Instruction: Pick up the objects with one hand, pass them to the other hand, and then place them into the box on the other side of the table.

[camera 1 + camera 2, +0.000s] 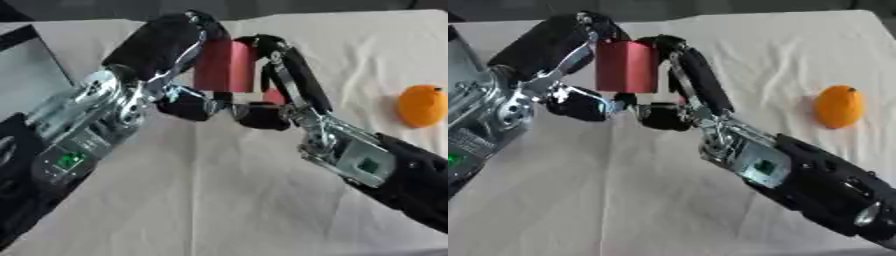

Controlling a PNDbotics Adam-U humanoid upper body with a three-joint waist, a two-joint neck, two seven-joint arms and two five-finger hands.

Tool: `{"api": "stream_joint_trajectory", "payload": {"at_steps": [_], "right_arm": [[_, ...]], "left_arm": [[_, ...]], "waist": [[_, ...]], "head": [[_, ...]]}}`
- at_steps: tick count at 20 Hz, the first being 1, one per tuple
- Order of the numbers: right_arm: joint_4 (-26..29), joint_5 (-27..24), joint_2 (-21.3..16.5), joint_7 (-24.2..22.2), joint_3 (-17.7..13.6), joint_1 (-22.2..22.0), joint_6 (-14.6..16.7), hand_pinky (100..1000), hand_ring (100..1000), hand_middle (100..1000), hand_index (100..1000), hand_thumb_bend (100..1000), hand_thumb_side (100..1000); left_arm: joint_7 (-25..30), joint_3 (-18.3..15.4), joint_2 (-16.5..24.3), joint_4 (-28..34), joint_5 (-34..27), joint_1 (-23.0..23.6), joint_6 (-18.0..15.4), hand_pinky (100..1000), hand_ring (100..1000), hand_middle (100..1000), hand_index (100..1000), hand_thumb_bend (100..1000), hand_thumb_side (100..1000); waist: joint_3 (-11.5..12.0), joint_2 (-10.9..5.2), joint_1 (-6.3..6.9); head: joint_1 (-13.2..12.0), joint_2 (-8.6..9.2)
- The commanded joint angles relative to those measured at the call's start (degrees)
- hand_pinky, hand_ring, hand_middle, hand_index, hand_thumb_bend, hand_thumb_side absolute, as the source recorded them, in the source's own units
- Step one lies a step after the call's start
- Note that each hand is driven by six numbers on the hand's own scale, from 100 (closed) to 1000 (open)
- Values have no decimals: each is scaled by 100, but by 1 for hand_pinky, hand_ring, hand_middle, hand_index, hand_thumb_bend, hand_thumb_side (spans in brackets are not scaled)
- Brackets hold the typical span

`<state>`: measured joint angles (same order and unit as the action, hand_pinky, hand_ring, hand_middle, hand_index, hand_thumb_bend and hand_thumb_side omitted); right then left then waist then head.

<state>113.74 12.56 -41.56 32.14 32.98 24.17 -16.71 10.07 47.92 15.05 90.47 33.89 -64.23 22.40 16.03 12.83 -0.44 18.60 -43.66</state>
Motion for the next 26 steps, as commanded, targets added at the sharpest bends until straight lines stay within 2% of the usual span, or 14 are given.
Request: {"api": "stream_joint_trajectory", "payload": {"at_steps": [1, 4, 7, 8, 9, 17, 26], "right_arm": [[86, 51, -29, -12, 37, 19, -70, 314, 639, 485, 518, 422, 100], [86, 67, -19, 25, 27, 18, -94, 359, 678, 522, 563, 533, 227], [86, 200, 21, -34, 59, 6, -123, 417, 734, 577, 635, 619, 287], [86, 250, 28, -72, 65, 2, -125, 457, 771, 622, 689, 660, 306], [86, 299, 28, -124, 69, 0, -112, 470, 785, 641, 708, 674, 313], [86, 706, -2, -604, 40, -51, -206, 544, 870, 752, 828, 781, 408], [86, 891, -44, -747, -42, -100, -724, 557, 891, 776, 859, 815, 450]], "left_arm": [[-27, -67, 27, 150, -35, -158, 30, 841, 628, 524, 539, 100, 175], [12, -62, 34, 168, -51, -160, 57, 843, 617, 511, 515, 100, 181], [67, -63, 39, 200, -39, -147, 53, 841, 614, 505, 497, 100, 178], [91, -62, 41, 210, -31, -145, 52, 839, 613, 501, 484, 100, 199], [117, -64, 44, 224, -23, -150, 51, 838, 613, 499, 481, 100, 177], [362, -71, 102, 416, 23, -182, 96, 832, 601, 495, 464, 100, 173], [601, -59, 239, 461, 174, -183, 28, 814, 609, 494, 465, 100, 170]], "waist": [[-7, -11, 22], [-14, -15, 18], [-24, -12, 3], [-27, -13, 3], [-30, -17, 5], [-38, -39, 19], [-32, -60, 52]], "head": [[11, 35], [13, 26], [19, 4], [16, 0], [7, -1], [21, -24], [43, -46]]}}
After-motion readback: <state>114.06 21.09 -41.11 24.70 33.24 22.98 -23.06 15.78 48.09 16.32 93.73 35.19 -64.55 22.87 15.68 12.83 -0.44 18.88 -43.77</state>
